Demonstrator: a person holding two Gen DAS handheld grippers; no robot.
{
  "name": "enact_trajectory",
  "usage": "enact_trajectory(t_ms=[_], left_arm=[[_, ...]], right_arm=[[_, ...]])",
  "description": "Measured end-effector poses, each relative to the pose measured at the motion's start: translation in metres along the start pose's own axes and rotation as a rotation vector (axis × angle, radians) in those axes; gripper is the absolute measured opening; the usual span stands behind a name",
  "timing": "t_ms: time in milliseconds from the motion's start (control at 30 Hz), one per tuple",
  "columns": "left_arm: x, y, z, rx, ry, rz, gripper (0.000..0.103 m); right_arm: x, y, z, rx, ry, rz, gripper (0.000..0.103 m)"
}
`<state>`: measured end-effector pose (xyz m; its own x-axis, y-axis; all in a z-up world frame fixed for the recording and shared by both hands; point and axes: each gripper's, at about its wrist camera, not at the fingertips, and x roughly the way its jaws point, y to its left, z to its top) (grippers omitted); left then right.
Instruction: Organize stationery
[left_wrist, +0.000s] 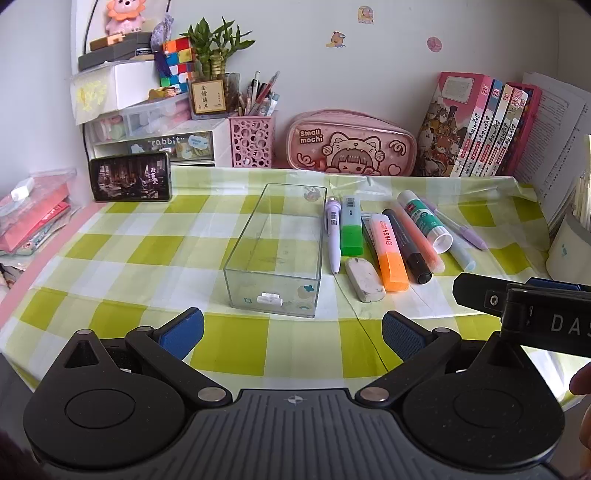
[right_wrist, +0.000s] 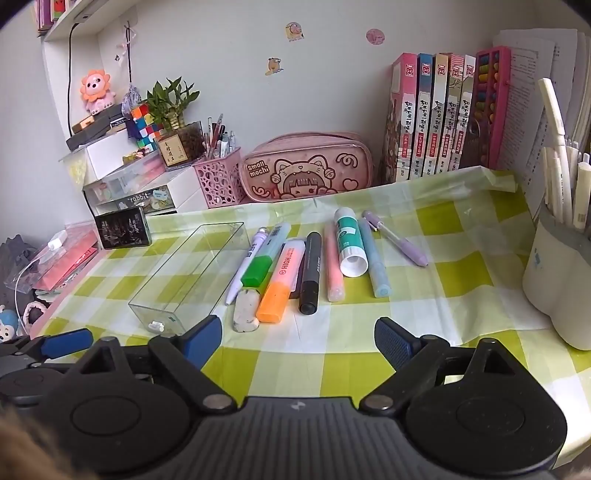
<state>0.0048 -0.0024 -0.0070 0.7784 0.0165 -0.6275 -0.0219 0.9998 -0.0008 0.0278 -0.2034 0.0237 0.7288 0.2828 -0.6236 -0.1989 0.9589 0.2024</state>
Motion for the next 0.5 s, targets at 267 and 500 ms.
enact_trajectory(t_ms=[267, 500], left_arm=[[0.0021, 0.0016, -0.0016, -0.004, 0.008, -0.01, 0.098], [0.0034, 0.0028, -0.0032, -0.003, 0.007, -0.008, 0.098]], right_arm=[[0.0026, -0.0007, -0.0001, -0.006, 0.006, -0.005, 0.075], [0.0041, 0.0003, -0.0026, -0.008, 0.006, -0.007, 0.075]])
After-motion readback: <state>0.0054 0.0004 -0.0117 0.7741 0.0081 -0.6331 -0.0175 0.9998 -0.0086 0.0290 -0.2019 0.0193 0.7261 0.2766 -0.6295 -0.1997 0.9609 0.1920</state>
